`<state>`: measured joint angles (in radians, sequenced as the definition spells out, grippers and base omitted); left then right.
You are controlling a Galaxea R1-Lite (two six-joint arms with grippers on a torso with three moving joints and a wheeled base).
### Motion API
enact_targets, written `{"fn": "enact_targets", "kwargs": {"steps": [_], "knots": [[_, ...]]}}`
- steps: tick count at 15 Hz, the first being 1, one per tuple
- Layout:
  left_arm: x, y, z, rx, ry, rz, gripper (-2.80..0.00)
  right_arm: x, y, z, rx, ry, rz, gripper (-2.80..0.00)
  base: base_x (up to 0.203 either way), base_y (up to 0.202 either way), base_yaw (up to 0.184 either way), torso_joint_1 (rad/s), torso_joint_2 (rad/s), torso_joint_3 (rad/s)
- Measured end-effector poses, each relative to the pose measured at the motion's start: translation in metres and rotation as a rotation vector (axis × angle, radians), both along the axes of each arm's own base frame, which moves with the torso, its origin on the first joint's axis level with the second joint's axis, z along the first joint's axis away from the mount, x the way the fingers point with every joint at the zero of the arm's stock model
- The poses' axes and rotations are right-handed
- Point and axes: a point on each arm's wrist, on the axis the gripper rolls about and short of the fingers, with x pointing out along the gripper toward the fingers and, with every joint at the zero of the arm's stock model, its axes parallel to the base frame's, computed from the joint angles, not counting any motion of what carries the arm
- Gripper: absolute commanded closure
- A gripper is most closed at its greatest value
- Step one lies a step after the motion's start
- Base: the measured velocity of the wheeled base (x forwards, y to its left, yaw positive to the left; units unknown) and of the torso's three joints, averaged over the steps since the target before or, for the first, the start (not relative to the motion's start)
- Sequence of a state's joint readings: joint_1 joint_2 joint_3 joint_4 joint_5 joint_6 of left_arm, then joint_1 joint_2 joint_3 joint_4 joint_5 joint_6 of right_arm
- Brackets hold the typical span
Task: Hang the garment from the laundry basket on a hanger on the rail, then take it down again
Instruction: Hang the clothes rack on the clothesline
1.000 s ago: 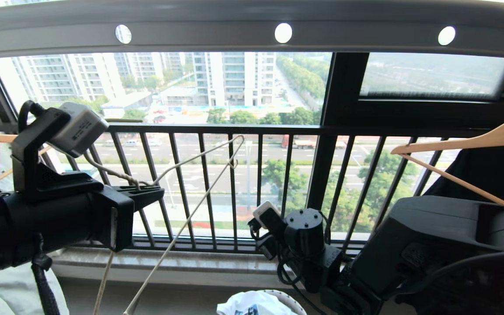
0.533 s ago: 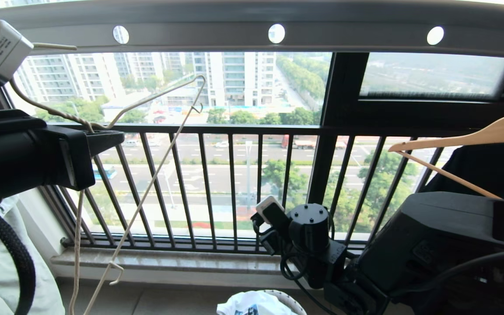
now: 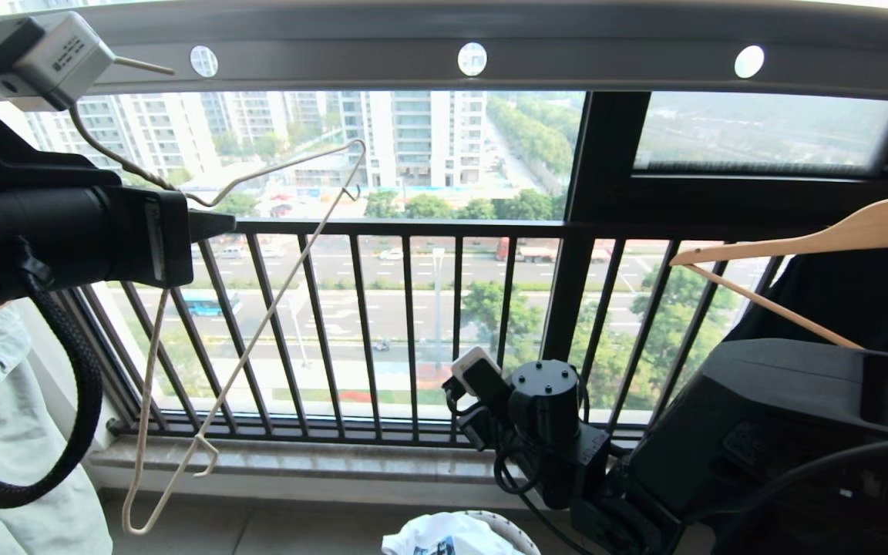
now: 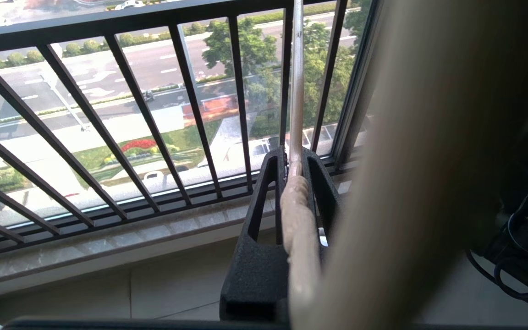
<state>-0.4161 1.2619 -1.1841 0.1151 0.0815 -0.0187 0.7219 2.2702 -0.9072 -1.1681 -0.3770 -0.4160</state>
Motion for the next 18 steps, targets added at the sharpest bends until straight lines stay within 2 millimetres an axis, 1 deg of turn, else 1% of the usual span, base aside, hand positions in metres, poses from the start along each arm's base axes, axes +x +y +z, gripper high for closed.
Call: {"fn": "enact_targets", "kwargs": {"steps": [2, 4, 6, 9, 14, 18], "knots": [[0.007, 0.008, 0.012, -0.011, -0.001, 0.011, 0.00, 0.000, 0.000, 0.000, 0.000, 0.000, 0.000, 0.00, 0.000, 0.000, 0.000, 0.000, 0.00, 0.000], [0.008, 0.013, 0.016, 0.004, 0.061, 0.008, 0.00, 0.000, 0.000, 0.000, 0.000, 0.000, 0.000, 0.00, 0.000, 0.000, 0.000, 0.000, 0.00, 0.000], [0.007, 0.017, 0.018, 0.002, 0.112, -0.033, 0.00, 0.000, 0.000, 0.000, 0.001, -0.002, 0.001, 0.00, 0.000, 0.000, 0.000, 0.000, 0.00, 0.000], [0.010, 0.017, 0.018, 0.005, 0.142, -0.044, 0.00, 0.000, 0.000, 0.003, 0.004, -0.007, 0.001, 0.00, 0.000, 0.000, 0.000, 0.000, 0.00, 0.000], [0.022, 0.014, 0.027, 0.004, 0.135, -0.041, 0.00, 0.000, 0.000, 0.004, 0.002, -0.010, 0.000, 0.00, 0.000, 0.000, 0.000, 0.000, 0.00, 0.000], [0.030, 0.011, 0.025, 0.008, 0.146, -0.041, 0.00, 0.001, 0.000, 0.003, 0.001, -0.010, -0.001, 0.00, 0.000, 0.000, 0.000, 0.000, 0.00, 0.000]]}}
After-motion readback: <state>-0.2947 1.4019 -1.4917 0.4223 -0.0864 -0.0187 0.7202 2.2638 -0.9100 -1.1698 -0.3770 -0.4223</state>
